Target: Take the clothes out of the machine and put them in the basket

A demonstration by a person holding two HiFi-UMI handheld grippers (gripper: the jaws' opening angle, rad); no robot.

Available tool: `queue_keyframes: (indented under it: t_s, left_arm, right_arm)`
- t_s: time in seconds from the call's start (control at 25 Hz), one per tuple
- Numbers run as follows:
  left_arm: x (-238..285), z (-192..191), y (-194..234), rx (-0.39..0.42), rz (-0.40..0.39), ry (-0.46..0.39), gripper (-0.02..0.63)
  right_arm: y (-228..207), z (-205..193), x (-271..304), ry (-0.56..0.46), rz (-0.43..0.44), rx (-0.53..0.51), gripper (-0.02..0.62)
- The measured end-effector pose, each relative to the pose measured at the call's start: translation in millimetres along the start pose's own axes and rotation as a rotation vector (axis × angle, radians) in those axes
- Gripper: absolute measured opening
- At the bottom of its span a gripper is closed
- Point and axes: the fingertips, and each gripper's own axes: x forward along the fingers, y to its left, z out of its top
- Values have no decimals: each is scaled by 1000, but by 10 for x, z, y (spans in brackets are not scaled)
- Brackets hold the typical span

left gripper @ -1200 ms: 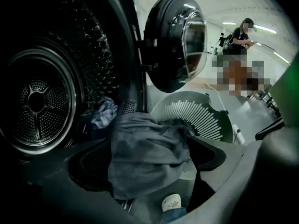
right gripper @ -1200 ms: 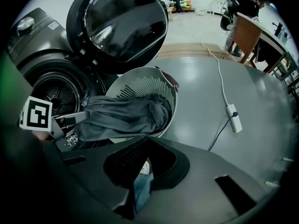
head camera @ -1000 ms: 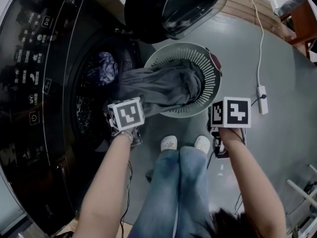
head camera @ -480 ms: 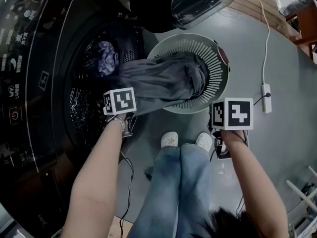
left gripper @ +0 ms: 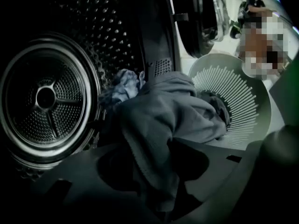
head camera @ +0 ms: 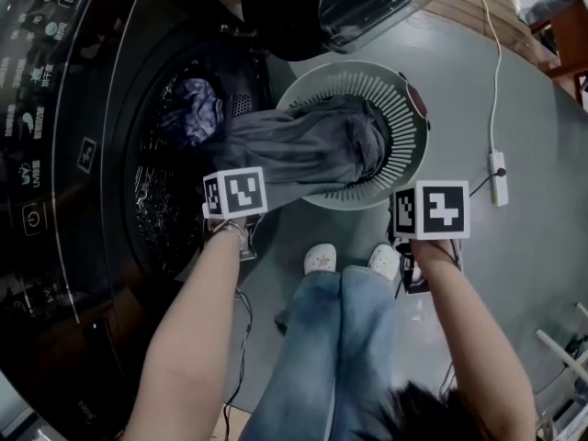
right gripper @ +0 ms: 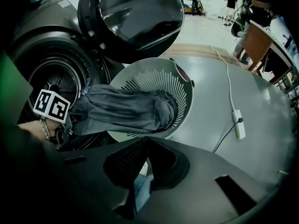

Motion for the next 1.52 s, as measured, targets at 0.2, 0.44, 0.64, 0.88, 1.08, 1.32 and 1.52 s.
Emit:
queue_keyframes:
  t_s: [0.2,0.44,0.64,0.88,1.08,1.32,1.52]
  left_arm:
    - [-215,80,-93,6,-10,-42,55]
    - [-539,223,-397,-65,-119,-126,54]
    - [-754,389,-770,-72,-217,-164,52]
    - [-1119,853,-1479,-32,-451,-297,52]
    - [-1607,1248,-2028,8,-716,-443,52]
    - [-1947,1405,-2380,77,-873,-516,54]
    - [-1713,1324,-2350,111,-751,-439,60]
  right_arm:
    - [-27,22,-92,-6,-19,-19,3]
    - [-127,-3,-158,2,-60,-44,3]
    - [-206,-28,-193,7,-67,-39,3]
    - [-339,-33,-222,1,-73,-25,3]
    - [-432,-59,-243,1,-81,-2,3]
    - [-501,-47,-258,-6,-78,11,3]
    - [-544,-67,-267,-5,-80,15,3]
